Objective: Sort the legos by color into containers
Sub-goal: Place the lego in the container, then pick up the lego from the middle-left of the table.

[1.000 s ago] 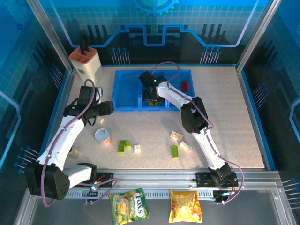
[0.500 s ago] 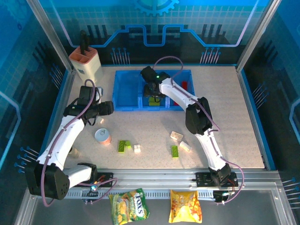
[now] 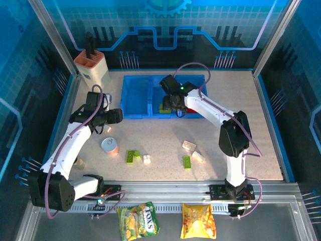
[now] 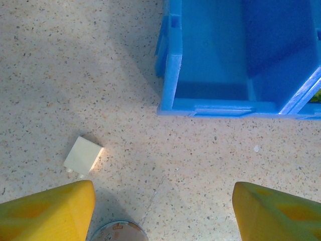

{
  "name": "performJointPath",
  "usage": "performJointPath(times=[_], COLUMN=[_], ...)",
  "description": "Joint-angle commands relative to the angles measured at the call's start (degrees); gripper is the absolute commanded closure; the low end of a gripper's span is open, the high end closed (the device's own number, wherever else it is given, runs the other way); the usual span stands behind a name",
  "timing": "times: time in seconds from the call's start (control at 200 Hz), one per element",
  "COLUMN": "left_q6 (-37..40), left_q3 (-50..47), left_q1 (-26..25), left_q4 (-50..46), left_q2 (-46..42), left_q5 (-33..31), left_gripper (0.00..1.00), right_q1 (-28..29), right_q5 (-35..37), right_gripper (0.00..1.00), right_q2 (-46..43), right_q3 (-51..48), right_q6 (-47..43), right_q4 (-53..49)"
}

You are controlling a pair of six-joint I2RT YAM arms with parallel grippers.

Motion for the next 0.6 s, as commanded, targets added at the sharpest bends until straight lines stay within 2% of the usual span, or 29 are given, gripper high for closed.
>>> performJointPath(times=[0.0,0.11,0.305,0.595], left_q6=[0.4,-0.4,-2.4,-14.4], left_q3=[-0.2,0.0,2.4,1.8], left_q1=[0.5,-0.5,-6.3,-16.8], left_q4=[0.0,-0.8,-4.8,-8.1], left_q2=[0.7,0.8,1.8,3.3], left_q5=[1.5,2.3,1.1,1.6], left_gripper=[0.26,0.27,0.27,0.31], right_q1=[1.3,1.8,2.1,1.7], right_q5=[0.1,0.2,1.1,3.4], right_gripper=[0.29,0.29,0.3,0.29], right_q2=[-5.3,-9.5,-15.7,-22.9], right_q3=[-5.6,-12.2,-21.8,-31.2], right_q6=[1.2,1.9,3.3,5.0], right_q4=[0.6,1.1,1.3,2.3])
